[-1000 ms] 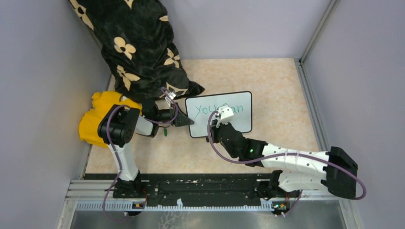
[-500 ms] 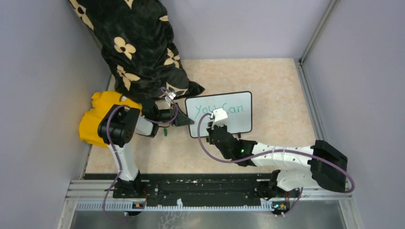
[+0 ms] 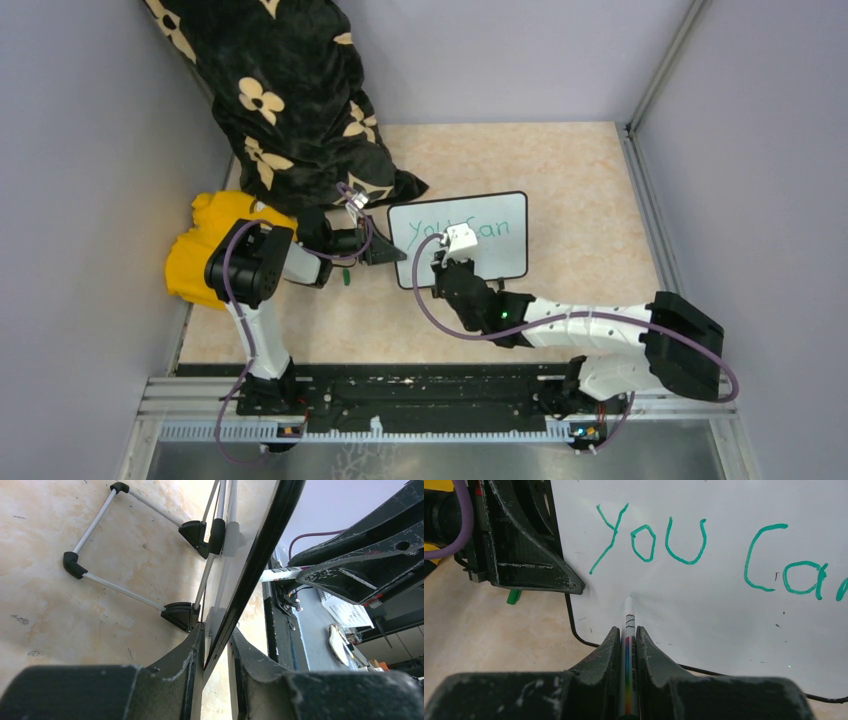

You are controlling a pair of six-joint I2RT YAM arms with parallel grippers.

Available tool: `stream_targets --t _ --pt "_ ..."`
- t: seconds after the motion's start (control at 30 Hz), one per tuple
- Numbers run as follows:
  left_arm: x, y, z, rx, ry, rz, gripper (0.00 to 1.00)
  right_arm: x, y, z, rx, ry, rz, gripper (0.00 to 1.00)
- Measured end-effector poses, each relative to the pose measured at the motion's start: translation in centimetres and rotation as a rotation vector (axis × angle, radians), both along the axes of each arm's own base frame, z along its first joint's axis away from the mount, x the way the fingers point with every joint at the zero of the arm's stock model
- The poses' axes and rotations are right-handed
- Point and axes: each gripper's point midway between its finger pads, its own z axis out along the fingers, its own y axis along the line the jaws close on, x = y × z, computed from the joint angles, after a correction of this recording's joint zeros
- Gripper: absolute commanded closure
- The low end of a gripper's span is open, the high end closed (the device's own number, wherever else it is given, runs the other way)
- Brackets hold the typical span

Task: Write a sentence on the whiteboard

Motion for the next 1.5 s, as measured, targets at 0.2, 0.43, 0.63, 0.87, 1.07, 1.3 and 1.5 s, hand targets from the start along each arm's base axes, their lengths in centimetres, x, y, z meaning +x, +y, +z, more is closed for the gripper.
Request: stream_targets --t 0.2,0.43,0.63,0.87,1.07,1.3,1.5 --pt "0.0 0.0 -0.1 0.002 0.003 0.0 0.72 0.3 0.4 -0.7 -0.02 0.008 -0.011 1.0" --pt "0.0 0.0 -0.2 0.004 0.004 0.003 0.73 0.2 0.4 -1.1 -0.016 0.02 -0.018 1.0" --pt "0.0 0.0 -0.2 0.004 0.001 0.003 0.73 0.2 0.4 -1.3 -0.007 0.031 -0.025 1.0" --pt "0.1 0.0 -0.2 0.005 -0.002 0.004 0.74 -0.1 0.2 -1.9 0.003 0.056 -0.03 1.0" --pt "0.1 0.0 -0.2 0.005 -0.002 0.007 0.74 -0.9 -0.1 -3.7 -0.008 0.098 -0.017 1.0" --pt "0.1 0.0 -0.2 0.006 0.001 0.007 0.74 -1.5 -0.4 -4.7 -0.019 0.124 -0.011 1.0" --pt "0.1 0.0 -0.3 0.007 0.003 0.007 0.77 -1.4 -0.4 -4.6 -0.028 0.118 -0.007 1.0"
